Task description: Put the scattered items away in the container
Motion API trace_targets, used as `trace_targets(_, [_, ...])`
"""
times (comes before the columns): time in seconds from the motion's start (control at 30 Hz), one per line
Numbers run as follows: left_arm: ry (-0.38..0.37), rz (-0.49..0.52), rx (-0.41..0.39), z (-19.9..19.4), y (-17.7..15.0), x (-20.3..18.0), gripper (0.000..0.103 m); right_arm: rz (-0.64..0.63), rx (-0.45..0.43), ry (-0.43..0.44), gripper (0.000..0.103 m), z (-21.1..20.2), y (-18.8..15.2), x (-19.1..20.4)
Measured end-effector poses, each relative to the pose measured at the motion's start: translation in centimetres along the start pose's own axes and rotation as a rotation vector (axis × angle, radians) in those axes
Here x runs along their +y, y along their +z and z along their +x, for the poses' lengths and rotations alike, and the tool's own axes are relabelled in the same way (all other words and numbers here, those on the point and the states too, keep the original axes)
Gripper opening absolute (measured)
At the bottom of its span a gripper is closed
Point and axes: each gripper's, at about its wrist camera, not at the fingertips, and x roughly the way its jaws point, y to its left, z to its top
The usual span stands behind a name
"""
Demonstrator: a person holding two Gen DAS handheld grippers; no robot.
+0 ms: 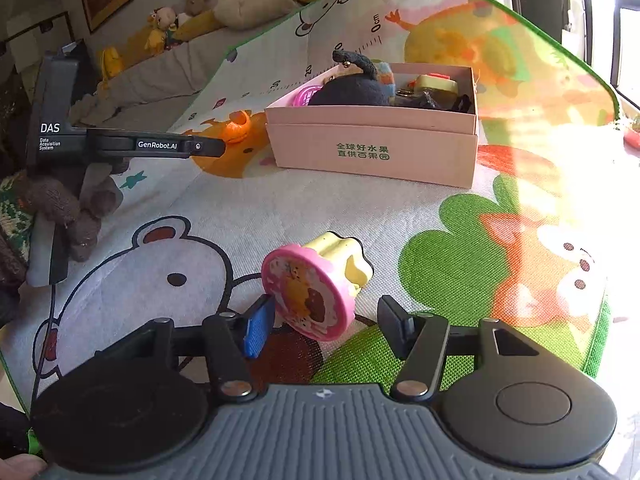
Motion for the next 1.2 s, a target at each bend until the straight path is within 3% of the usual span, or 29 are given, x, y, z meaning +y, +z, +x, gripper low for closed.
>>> trace_targets(0.13, [0.05, -0.09, -0.005, 2.7, 1.7, 1.7, 0.087, -0.028, -0.039, -0.032, 0.061, 0.3, -0.5, 0.5])
trace_targets(0.3, [0.122, -0.065, 0.019, 7.5, 3.3, 2.5, 0.083, -0.068, -0.057, -0.049, 0.068, 0.6, -0.9, 1.4])
trace_targets(0.43, [0.131, -0.057, 0.052, 9.7, 3.4, 3.0, 0.063, -0.05, -0.061, -0.03, 0.07, 0.6, -0.9, 1.1])
trace_targets(0.47, [0.128, -0.048, 0.053, 9.9, 3.4, 2.9, 0.049, -0.048, -0.062, -0.029, 0.071, 0.6, -0.9, 1.1])
trace_targets(0.53, [0.113, -0.032, 0.057, 9.9, 3.2, 2.8, 0.049, -0.048, -0.061, -0.025, 0.073, 0.7, -0.8, 1.1])
trace_targets(0.7, [0.082, 0.012, 0.056, 7.7, 2.3, 2.0, 0.049, -0.046, -0.061, -0.022, 0.074, 0.8, -0.8, 1.1])
trace_targets(0.97, [-0.122, 0.082, 0.058, -1.2, -1.7, -3.0, 0.049, -0.052, -0.06, -0.028, 0.074, 0.8, -0.8, 1.1])
trace_targets(1.1, [-0.16, 0.117, 0.097, -3.4, -4.4, -5.5, 0.05, -0.058, -0.057, -0.05, 0.074, 0.8, -0.8, 1.3])
trace_targets(1.13, [-0.158, 0.126, 0.096, -3.8, -5.0, -5.9, 0.052, -0.057, -0.056, -0.065, 0.075, 0.8, -0.8, 1.3])
trace_targets(1.2, [-0.163, 0.137, 0.092, -4.3, -5.7, -6.6, 0.067, -0.052, -0.056, -0.102, 0.075, 0.7, -0.8, 1.3])
